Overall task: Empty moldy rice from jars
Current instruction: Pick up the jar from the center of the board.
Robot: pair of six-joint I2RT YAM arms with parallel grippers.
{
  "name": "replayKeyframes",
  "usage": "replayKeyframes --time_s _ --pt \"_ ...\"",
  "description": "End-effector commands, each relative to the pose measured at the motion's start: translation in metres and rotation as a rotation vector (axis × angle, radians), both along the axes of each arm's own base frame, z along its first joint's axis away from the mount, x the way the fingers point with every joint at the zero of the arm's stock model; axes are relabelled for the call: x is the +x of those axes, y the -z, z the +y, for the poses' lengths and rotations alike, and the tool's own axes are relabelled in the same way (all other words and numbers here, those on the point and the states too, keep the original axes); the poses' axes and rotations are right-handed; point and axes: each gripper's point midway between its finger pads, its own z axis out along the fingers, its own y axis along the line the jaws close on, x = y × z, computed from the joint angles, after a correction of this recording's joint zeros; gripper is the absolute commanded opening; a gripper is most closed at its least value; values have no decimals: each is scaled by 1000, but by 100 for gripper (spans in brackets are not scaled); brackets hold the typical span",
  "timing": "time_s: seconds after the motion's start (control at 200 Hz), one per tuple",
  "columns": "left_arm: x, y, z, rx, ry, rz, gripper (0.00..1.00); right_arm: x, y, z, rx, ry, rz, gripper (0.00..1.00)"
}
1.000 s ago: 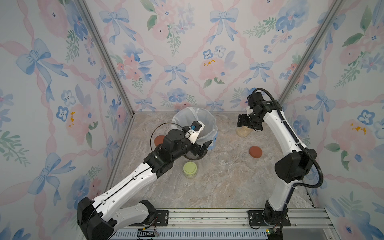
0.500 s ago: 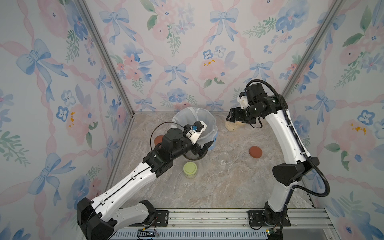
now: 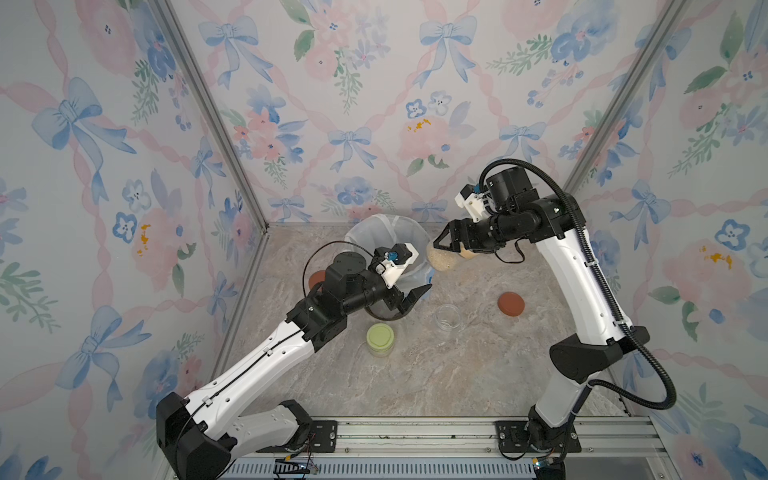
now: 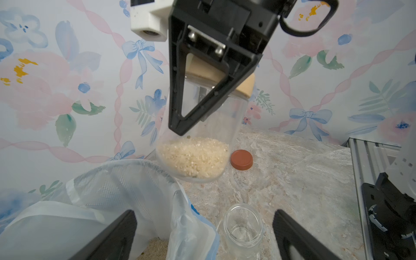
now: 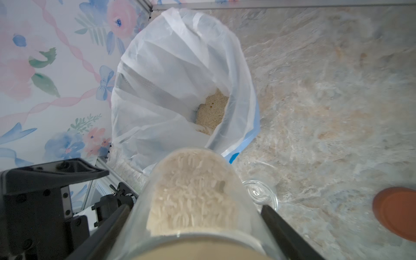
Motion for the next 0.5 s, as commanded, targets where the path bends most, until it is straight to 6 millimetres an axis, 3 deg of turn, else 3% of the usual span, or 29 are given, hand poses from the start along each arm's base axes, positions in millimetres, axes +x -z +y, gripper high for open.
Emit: replayKeyframes --time_s 0.0,0.24,0.49 --pt "-2 -12 -5 -18 52 -31 98 -21 -40 21 140 -117 -94 0" --pt "3 -7 -5 -12 56 -16 98 -49 -40 48 203 -251 -58 0" --pt "7 -4 -8 -12 64 -8 98 -63 -36 63 241 -323 -19 0"
